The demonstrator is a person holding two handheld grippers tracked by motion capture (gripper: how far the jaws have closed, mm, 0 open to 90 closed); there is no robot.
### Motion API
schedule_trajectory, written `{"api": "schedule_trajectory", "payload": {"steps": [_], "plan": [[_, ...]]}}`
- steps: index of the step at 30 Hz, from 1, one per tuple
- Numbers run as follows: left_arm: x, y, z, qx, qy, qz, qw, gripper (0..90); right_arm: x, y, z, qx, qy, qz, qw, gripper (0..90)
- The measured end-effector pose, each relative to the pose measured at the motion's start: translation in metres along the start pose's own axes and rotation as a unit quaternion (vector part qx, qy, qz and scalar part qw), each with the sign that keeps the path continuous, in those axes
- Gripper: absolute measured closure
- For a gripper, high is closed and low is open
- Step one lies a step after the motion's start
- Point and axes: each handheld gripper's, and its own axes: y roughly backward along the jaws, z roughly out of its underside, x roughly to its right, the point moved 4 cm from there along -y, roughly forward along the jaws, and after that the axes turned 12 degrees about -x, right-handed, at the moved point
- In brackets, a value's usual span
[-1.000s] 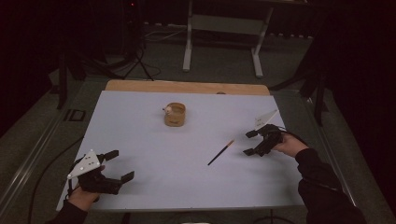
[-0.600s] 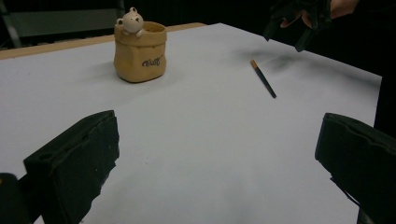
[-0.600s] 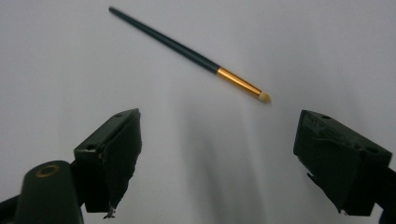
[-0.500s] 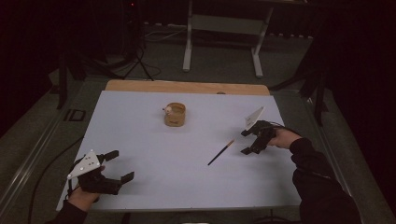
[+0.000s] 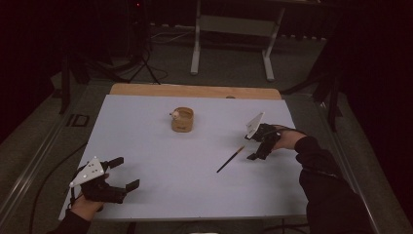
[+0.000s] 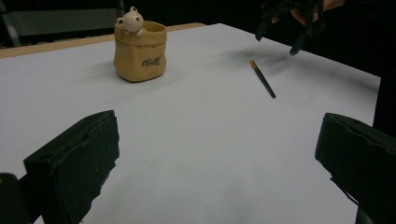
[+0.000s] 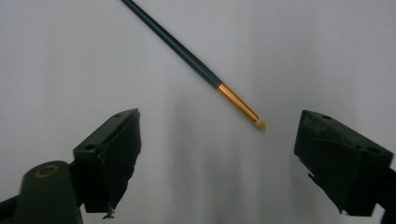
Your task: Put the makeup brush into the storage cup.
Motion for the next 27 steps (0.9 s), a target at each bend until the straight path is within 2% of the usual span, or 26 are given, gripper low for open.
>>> {"api": "schedule_trajectory", "payload": {"steps": [1,3,5,10,11,12,13,17,18,23,26,27], "plan": [[0.0,0.0,0.0,0.0,0.0,0.0,1.0,0.6,0.001,0.001,-0.003,-0.004,0.015,0.004,0.9999,17.5],[0.0,0.0,0.0,0.0,0.001,0.0,1.0,0.5,0.002,0.002,-0.005,-0.009,0.02,0.007,0.9997,18.1],[0.0,0.0,0.0,0.001,0.001,0.001,1.0,0.6,0.003,0.002,-0.01,-0.016,0.04,0.009,0.999,19.6],[-0.001,0.0,0.001,0.0,0.001,0.001,1.0,0.5,0.003,0.002,-0.017,-0.026,0.059,0.008,0.9979,19.9],[-0.001,0.0,0.001,0.0,0.002,0.001,1.0,0.5,0.003,-0.001,-0.02,-0.029,0.067,0.001,0.9973,23.5],[-0.001,0.0,0.001,0.0,0.002,0.001,1.0,0.5,0.003,-0.001,-0.02,-0.029,0.067,0.001,0.9973,23.5],[-0.001,0.0,0.001,0.0,0.002,0.001,1.0,0.6,0.003,-0.002,-0.022,-0.034,0.078,0.005,0.9964,24.4],[-0.001,0.001,0.001,0.001,0.002,0.0,1.0,0.6,0.004,-0.006,-0.029,-0.042,0.093,-0.003,0.9947,27.1],[-0.001,0.001,0.001,0.001,0.002,0.0,1.0,0.6,0.004,-0.007,-0.033,-0.044,0.102,-0.008,0.9938,32.9],[-0.001,0.001,0.001,0.0,0.002,0.0,1.0,0.6,0.003,-0.008,-0.038,-0.053,0.134,-0.008,0.9896,36.9],[-0.001,0.001,0.002,0.0,0.003,-0.001,1.0,0.6,0.003,-0.008,-0.044,-0.066,0.159,-0.013,0.9849,39.7],[-0.001,0.001,0.002,0.001,0.005,0.0,1.0,0.6,0.003,-0.008,-0.044,-0.066,0.159,-0.013,0.9849,39.7]]}}
